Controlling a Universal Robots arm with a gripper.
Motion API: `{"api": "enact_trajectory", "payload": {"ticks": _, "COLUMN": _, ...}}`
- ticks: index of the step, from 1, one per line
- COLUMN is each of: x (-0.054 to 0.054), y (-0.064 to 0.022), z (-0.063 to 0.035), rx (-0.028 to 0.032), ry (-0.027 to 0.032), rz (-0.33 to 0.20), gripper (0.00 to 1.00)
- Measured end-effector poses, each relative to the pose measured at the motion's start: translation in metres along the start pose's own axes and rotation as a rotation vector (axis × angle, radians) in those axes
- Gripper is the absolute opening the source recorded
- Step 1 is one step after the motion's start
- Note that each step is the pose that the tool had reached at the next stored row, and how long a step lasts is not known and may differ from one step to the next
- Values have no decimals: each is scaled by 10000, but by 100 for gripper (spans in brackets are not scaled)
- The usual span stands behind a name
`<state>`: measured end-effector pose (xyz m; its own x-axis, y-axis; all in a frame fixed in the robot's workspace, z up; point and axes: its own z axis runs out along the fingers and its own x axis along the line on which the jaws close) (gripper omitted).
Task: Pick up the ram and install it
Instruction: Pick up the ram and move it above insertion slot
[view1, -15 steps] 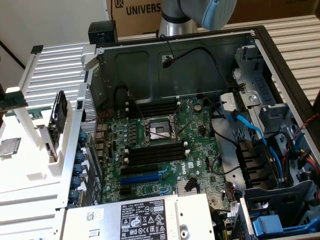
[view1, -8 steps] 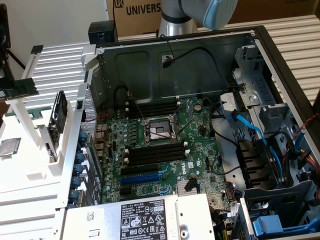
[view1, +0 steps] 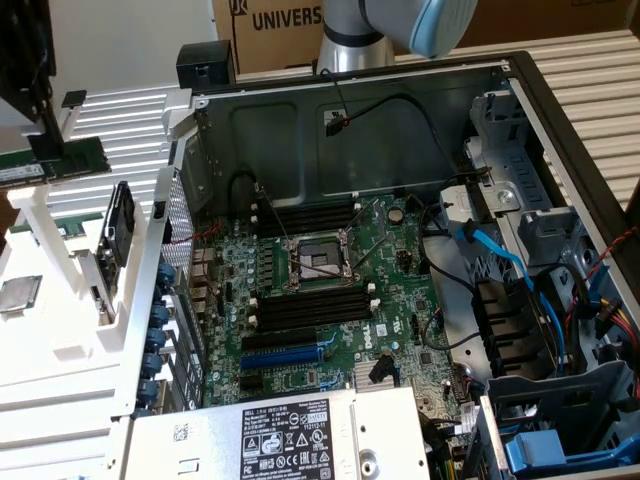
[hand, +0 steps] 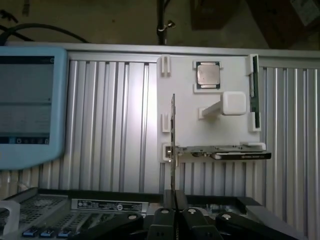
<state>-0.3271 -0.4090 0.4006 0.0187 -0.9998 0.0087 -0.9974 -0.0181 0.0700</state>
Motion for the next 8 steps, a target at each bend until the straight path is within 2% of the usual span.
{"api": "enact_trajectory", "payload": {"ticks": 8, "x": 7, "y": -347, "z": -90, "rx": 0, "ry": 17, "rz": 2, "gripper": 12}}
